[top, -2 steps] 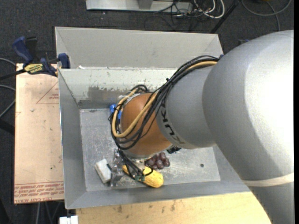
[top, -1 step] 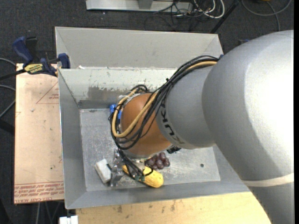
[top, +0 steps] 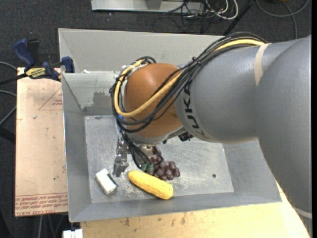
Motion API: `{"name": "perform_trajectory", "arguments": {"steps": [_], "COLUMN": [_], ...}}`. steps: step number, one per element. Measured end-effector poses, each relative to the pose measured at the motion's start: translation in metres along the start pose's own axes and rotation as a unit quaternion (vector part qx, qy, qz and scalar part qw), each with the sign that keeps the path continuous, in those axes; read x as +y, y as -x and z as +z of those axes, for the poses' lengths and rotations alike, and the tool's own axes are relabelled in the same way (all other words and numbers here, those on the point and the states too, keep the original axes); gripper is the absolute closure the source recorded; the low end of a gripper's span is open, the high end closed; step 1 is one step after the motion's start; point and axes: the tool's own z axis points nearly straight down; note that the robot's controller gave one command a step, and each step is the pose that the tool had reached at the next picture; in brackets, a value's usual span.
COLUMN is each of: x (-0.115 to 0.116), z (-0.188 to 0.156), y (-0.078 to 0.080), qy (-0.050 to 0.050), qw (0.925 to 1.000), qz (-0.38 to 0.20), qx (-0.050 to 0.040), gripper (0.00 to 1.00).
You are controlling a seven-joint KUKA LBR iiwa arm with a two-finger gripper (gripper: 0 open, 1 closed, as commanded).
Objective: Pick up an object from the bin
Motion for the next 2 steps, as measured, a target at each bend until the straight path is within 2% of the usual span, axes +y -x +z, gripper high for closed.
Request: {"name": "perform_trajectory", "arguments": {"steps": [1, 2], "x": [-0.0002, -0.0002], "z": [0.0000, 0.0000], "y": [0.0000, 0.0001], "qy": [0.000, 0.000], "qw": [1.0000, 1.0000], "qz": [0.001, 0.001], "qx": [0.0001, 0.0001], "gripper": [0.00, 0.00]}}
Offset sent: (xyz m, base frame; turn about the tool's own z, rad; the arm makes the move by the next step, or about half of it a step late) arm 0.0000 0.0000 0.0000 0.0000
